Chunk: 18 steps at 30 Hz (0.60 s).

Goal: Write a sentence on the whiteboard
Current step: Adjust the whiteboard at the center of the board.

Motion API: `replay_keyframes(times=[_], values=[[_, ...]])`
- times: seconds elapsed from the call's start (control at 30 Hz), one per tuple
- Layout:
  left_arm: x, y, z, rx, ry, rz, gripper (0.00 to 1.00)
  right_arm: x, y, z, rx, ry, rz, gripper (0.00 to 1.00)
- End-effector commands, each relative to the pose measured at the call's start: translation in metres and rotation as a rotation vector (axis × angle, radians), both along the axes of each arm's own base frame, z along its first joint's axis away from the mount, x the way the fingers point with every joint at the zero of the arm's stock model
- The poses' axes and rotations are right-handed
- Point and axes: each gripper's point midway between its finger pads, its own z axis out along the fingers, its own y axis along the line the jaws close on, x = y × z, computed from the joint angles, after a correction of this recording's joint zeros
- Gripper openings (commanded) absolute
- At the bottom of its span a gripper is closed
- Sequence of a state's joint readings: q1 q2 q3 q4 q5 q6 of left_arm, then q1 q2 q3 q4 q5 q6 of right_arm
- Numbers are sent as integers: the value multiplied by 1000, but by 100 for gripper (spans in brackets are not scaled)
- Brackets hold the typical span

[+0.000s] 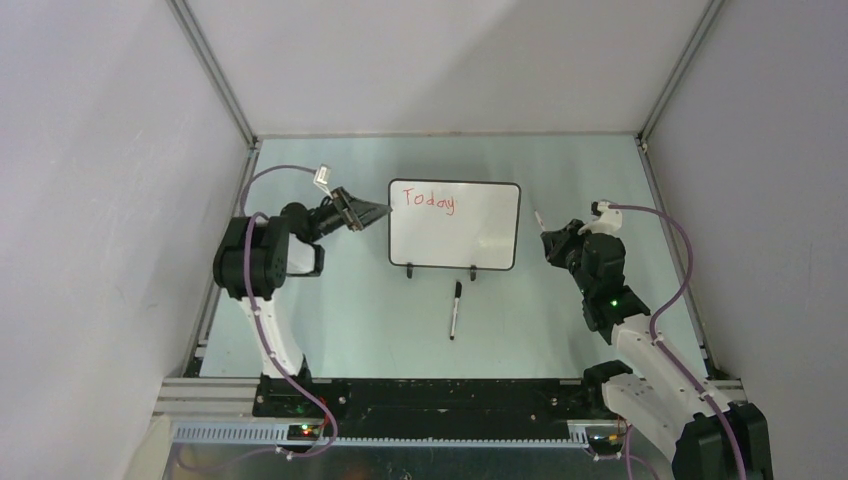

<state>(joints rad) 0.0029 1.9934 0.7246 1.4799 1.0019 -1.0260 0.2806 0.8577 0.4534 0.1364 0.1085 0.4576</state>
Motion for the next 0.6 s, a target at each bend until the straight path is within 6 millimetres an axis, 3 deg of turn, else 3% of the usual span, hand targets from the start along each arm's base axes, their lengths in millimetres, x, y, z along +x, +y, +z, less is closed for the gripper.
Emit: replay_keyframes(times=[0.0,0.23,0.43,0.57], values=[[-3,-16,11,0,-67,-58,95,3,-1,17,0,-63,-10,0],[-10,-29,15,20,-122,-88,69,3,0,17,4,-63,-3,0],[-26,-35,23,45,-182,-90,34,2,2,18,5,-66,3,0],[-28,-37,22,42,-175,-95,27,2,3,19,6,-68,4,0]])
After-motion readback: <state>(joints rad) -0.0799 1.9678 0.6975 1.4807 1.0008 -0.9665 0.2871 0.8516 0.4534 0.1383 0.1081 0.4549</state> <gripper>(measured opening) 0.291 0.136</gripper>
